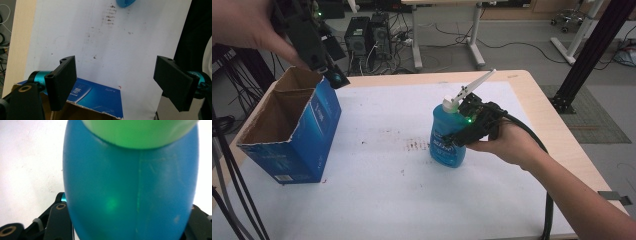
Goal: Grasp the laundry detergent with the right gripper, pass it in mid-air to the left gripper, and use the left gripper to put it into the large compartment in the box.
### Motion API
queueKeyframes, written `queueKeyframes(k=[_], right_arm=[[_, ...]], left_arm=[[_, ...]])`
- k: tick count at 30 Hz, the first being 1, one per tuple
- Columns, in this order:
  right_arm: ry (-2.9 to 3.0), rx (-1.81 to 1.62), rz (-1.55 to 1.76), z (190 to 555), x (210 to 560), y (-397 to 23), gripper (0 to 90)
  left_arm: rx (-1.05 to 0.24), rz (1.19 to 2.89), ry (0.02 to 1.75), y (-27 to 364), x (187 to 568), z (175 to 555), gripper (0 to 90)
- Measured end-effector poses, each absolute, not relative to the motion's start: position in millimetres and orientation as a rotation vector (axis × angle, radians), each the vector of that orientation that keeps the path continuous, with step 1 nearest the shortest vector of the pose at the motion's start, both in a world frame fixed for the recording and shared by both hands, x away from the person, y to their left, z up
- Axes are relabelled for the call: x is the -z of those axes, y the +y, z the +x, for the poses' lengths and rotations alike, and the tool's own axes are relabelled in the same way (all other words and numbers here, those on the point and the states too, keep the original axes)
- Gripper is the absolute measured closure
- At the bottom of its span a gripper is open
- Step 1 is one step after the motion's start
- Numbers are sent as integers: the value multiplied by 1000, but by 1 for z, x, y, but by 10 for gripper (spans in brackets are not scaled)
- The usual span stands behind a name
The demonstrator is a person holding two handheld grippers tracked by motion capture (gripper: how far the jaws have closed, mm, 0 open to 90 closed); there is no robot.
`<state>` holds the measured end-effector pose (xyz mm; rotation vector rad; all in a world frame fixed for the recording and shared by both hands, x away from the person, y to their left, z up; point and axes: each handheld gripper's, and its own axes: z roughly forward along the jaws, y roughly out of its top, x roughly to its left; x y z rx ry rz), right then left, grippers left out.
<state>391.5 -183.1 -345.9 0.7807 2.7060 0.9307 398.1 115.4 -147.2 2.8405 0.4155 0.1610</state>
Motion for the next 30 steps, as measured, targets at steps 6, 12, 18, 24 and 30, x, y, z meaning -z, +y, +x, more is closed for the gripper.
queueKeyframes(k=[6, 12, 18, 24, 30], right_arm=[[2722, -947, 744, 393, 346, -184, 455], [2763, -998, 650, 393, 337, -186, 460], [2806, -1052, 526, 395, 314, -181, 460], [2865, -1096, 365, 403, 283, -170, 460], [2893, -1107, 265, 408, 260, -158, 460]], left_arm=[[-159, 2838, 416, 116, 147, 398, 189], [-163, 2835, 380, 115, 146, 398, 188], [-167, 2818, 340, 113, 142, 396, 189], [-137, 2798, 313, 109, 138, 396, 189], [-126, 2768, 248, 103, 136, 396, 189]])
